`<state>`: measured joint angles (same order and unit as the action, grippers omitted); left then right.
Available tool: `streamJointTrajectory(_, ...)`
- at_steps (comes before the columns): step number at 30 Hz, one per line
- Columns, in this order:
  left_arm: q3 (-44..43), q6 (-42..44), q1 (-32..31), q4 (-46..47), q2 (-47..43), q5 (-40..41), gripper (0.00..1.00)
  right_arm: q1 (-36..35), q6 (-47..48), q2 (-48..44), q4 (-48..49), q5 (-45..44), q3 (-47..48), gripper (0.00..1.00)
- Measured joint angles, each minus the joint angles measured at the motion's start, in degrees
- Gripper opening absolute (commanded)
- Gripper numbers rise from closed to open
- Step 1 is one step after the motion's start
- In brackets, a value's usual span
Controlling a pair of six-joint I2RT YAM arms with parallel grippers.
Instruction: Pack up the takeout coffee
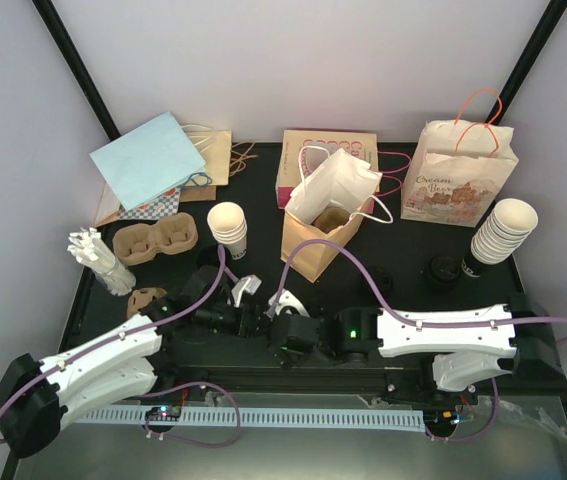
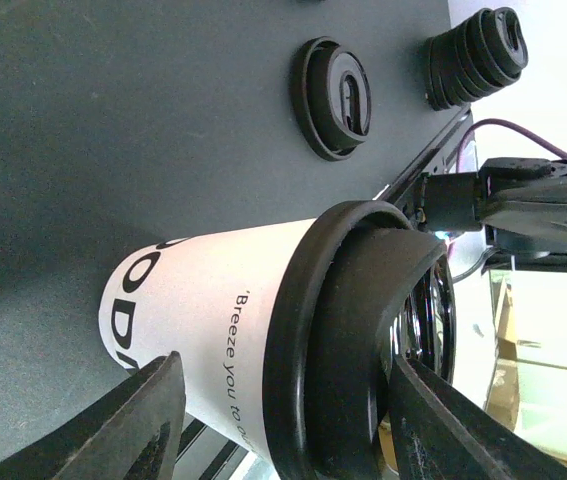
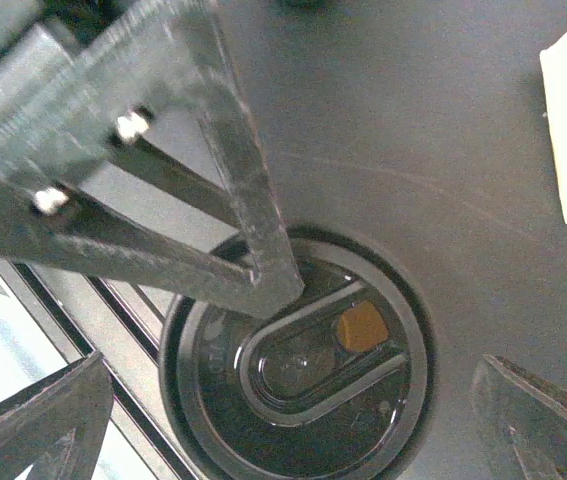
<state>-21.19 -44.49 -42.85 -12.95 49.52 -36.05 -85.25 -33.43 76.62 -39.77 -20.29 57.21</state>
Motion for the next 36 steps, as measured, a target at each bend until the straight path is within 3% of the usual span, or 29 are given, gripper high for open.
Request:
streamJointTrajectory(4, -0.9, 0.2, -0.2, -1.3, 0.1, 0.6, 0.58, 0.0, 0.0, -0.3, -1.8, -0.8, 2.8, 1.00)
streamJointTrajectory(9, -1.9, 0.7, -0.3, -3.5, 0.1, 1.8, 0.69, 0.4, -0.3, -3.1, -3.9, -0.2, 3.0, 0.97)
streamJointTrajectory(20, -10.4, 3.5, -2.4, -11.8, -1.6, 6.6, 0.80, 11.3, -6.7, -19.5, -2.0, 14.3, -11.1, 0.67)
streamJointTrajectory(22, -13.0, 4.2, -4.8, -14.6, -1.6, 9.3, 0.82, 13.6, -8.4, -22.6, -0.9, 17.6, -14.1, 0.65)
streamJointTrajectory(26, -19.2, 4.8, -12.6, -21.2, -1.3, 18.1, 0.97, 18.4, -10.6, -26.6, 1.9, 23.1, -18.5, 0.64)
streamJointTrajectory(30, -26.8, 4.5, -21.2, -27.9, 2.0, 27.7, 0.99, 22.7, -11.6, -27.0, 4.3, 27.2, -20.5, 0.61)
streamJointTrajectory(36, -34.4, 1.9, -29.3, -35.1, 9.6, 38.8, 0.99, 27.5, -11.8, -25.7, 8.4, 32.9, -22.3, 0.59)
